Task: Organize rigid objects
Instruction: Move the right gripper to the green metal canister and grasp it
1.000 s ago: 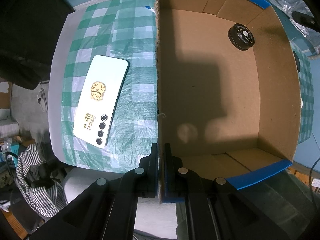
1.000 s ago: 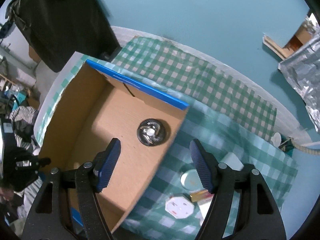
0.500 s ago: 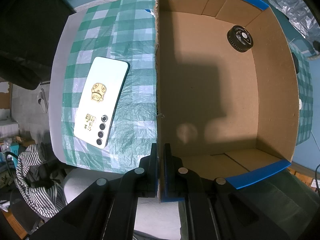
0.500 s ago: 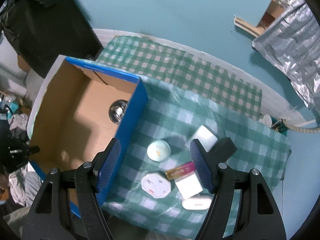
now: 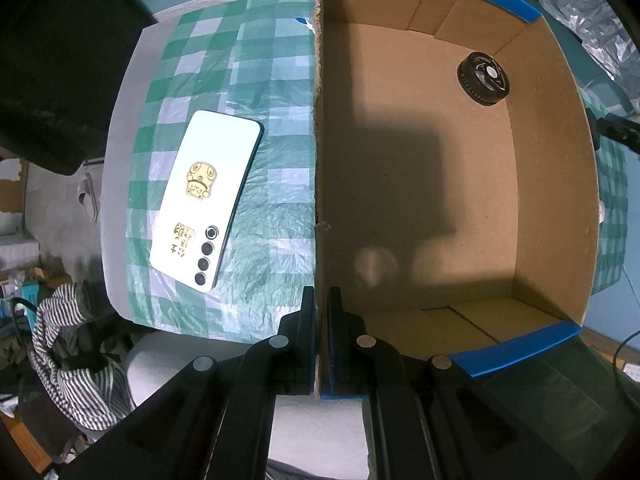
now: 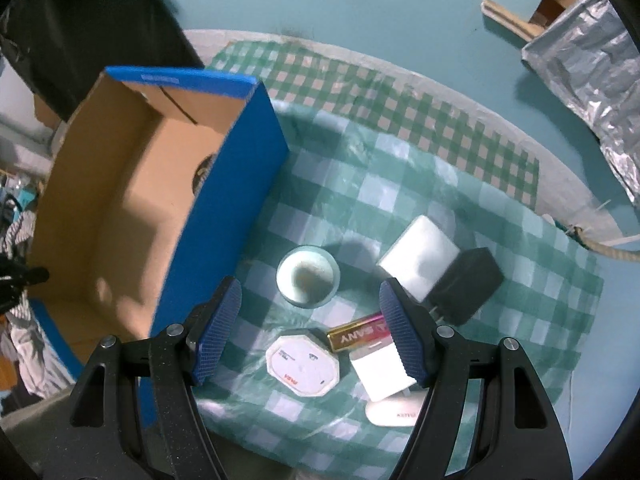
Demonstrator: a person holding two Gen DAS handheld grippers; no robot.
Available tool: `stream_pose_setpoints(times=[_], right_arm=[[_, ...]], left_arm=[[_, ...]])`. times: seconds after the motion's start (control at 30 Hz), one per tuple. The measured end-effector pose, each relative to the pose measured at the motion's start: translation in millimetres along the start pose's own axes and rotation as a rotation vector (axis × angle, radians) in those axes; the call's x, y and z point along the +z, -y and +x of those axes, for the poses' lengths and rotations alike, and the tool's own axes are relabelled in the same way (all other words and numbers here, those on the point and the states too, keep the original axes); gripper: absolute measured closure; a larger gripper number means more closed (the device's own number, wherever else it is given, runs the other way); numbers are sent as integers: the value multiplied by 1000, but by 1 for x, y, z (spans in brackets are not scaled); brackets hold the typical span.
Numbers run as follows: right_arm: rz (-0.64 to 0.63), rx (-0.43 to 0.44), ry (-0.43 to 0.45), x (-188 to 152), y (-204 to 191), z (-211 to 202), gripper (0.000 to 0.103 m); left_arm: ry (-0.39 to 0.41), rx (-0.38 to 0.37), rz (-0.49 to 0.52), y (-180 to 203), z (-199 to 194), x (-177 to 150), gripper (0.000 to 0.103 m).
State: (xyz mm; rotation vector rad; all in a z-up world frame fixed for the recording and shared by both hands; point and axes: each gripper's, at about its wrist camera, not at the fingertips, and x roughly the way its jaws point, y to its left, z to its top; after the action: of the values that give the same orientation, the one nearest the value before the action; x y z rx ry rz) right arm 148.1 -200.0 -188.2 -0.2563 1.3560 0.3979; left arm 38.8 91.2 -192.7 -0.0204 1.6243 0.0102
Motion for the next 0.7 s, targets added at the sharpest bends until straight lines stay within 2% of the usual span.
stream_pose_setpoints(times=[0.57, 0.7], right_arm=[[-21, -23, -54, 6, -4, 59, 31], [-21, -25, -54, 6, -4, 64, 38]], left_arm=[[-10, 6, -1, 1, 1, -4, 98], [-10, 6, 3, 2, 0, -4, 98]])
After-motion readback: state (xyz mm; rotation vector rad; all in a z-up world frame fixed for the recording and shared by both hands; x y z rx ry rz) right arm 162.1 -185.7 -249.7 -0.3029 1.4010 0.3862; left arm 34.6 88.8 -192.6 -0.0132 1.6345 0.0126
